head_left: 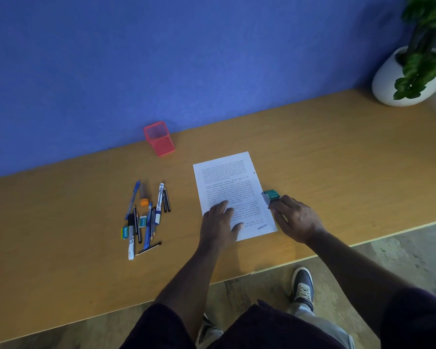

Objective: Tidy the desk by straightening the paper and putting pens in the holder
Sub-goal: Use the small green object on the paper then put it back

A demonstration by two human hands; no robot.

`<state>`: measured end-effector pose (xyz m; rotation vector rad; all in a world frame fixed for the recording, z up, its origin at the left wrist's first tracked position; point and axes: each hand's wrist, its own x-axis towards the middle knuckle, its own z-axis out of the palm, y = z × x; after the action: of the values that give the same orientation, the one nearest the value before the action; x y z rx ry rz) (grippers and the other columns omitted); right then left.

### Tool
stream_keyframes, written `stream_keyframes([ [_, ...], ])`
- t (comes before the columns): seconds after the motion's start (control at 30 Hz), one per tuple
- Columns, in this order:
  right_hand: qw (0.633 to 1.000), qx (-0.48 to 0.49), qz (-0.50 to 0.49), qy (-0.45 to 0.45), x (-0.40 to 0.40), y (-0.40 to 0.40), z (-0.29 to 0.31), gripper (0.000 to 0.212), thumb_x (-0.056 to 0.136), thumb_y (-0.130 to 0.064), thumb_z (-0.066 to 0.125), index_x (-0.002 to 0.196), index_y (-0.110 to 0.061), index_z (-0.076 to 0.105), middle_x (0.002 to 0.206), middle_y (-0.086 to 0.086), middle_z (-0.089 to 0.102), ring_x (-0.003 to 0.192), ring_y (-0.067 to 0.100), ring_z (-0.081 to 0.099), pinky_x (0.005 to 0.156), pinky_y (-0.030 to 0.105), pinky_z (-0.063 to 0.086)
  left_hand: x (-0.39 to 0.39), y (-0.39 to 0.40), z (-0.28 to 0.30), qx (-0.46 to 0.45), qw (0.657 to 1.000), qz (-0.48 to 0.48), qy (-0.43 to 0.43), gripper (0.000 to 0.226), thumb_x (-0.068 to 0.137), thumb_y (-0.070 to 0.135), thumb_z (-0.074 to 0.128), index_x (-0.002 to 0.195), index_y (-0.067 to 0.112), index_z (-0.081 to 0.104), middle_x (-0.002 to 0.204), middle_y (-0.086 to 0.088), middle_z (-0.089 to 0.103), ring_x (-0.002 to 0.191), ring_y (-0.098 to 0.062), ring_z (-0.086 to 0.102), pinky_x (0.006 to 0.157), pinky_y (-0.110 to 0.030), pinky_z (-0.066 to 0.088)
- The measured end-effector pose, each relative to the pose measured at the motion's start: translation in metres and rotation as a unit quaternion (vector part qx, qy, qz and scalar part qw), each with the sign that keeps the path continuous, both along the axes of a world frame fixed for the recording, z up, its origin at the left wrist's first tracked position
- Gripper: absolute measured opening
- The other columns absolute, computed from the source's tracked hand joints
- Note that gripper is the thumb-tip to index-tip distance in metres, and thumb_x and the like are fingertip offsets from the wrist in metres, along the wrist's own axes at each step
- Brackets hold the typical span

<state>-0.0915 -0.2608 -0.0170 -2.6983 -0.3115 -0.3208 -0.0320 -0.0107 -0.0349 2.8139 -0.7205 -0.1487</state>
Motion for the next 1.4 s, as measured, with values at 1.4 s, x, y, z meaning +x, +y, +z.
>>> stream_keyframes([
  [1.4, 0.980, 0.040, -0.194, 0.001, 0.235, -0.157, -0.015, 0.021, 0.096, -0.010, 0.056, 0.112, 0.003, 0.059, 0.106, 0.021, 0.057, 0.083, 0.037, 0.063, 0.057, 0.043, 0.055, 0.226, -0.307, 0.007, -0.384, 0.837, 0.138, 0.365, 0.033, 0.087, 0.013, 0.053, 0.110, 0.027, 0.071, 0.107, 0.003, 0.074, 0.105, -0.013, 0.067, 0.088, -0.021, 0.050],
])
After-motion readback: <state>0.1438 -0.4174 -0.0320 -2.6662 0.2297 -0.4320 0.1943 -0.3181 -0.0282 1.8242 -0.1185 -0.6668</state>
